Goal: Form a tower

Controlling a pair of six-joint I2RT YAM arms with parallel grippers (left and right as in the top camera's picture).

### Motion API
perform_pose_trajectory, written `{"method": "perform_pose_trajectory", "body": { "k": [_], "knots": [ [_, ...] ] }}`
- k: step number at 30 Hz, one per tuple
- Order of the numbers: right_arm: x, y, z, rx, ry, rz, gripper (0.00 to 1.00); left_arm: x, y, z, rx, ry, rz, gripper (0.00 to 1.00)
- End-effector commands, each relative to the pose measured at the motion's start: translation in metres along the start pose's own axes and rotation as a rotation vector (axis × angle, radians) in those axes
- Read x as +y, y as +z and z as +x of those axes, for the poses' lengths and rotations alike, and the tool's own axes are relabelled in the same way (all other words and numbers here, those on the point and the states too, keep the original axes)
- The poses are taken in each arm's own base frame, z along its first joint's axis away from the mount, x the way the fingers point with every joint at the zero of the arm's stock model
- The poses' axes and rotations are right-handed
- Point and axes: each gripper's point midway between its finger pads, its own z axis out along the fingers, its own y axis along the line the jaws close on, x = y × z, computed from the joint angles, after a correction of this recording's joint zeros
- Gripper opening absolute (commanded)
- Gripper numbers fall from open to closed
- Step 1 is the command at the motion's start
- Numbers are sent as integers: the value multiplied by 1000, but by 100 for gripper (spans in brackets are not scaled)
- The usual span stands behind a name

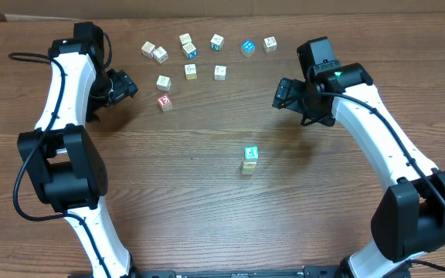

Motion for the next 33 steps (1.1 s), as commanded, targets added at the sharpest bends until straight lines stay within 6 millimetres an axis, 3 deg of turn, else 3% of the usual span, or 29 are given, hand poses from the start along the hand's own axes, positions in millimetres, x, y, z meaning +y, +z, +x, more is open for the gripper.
{"method": "perform_pose_trajectory", "body": {
  "k": [1, 8, 11, 14, 20, 27, 30, 33],
  "knots": [
    [-3, 0, -3, -10, 1, 8, 100, -2, -19, -6, -44, 16, 19, 100],
    [-3, 0, -3, -10, 1, 8, 100, -6, -19, -4, -44, 24, 20, 100],
    [-3, 0, -3, -10, 1, 8, 100, -12, -28, -1, -62, 39, 33, 100],
    [-3, 0, -3, -10, 1, 8, 100, -24, -55, 4, -112, 67, 72, 100],
    [-3, 0, -3, -10, 1, 8, 100, -45, -131, 24, -250, 128, 186, 99],
    [-3, 0, -3, -10, 1, 8, 100, -45, -228, 56, -427, 175, 343, 100],
    [-3, 0, -3, -10, 1, 8, 100, -39, -252, 63, -473, 176, 382, 99],
    [-3, 0, -3, -10, 1, 8, 100, -35, -260, 66, -489, 174, 394, 100]
  ]
}}
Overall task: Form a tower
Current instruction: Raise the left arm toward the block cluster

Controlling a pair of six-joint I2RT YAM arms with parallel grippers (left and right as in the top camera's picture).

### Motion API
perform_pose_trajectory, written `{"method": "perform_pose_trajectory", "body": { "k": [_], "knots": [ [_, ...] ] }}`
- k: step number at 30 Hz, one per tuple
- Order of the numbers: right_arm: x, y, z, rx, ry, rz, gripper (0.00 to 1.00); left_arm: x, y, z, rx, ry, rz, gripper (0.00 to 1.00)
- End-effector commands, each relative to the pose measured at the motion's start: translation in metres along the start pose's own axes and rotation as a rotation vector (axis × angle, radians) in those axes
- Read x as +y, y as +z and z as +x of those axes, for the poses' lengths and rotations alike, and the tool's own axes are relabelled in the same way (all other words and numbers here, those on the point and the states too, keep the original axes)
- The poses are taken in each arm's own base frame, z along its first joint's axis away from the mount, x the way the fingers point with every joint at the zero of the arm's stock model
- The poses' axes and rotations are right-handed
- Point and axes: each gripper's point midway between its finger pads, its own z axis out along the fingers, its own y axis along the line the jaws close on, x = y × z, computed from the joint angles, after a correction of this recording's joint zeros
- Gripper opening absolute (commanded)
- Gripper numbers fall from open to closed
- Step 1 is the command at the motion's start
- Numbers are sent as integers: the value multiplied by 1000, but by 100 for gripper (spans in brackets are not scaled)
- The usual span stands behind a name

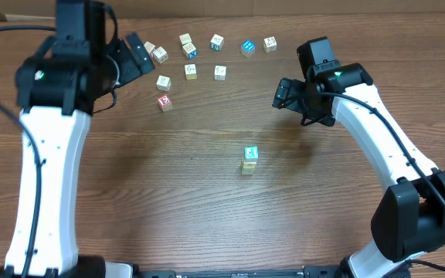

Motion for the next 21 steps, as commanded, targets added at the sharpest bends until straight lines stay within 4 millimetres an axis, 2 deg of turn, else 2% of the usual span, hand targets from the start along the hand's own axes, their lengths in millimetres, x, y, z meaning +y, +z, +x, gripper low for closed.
{"method": "perform_pose_trajectory", "body": {
  "k": [1, 5, 7, 10, 14, 16, 18, 21],
  "knots": [
    [-3, 0, -3, -10, 1, 8, 100, 0, -6, -2, -14, 17, 1, 100],
    [-3, 0, -3, -10, 1, 8, 100, 1, -5, -2, -14, 15, -2, 99],
    [-3, 0, -3, -10, 1, 8, 100, -4, -5, -10, -44, 13, 18, 100],
    [-3, 0, -3, -10, 1, 8, 100, -21, -3, -35, -154, 6, 88, 99],
    [-3, 0, -3, -10, 1, 8, 100, -62, -12, -100, -449, -15, 273, 100],
    [-3, 0, -3, -10, 1, 8, 100, -76, -20, -123, -580, -24, 356, 100],
    [-3, 0, -3, -10, 1, 8, 100, -81, -21, -131, -636, -28, 391, 99],
    [-3, 0, -3, -10, 1, 8, 100, -81, -17, -131, -659, -29, 405, 100]
  ]
}}
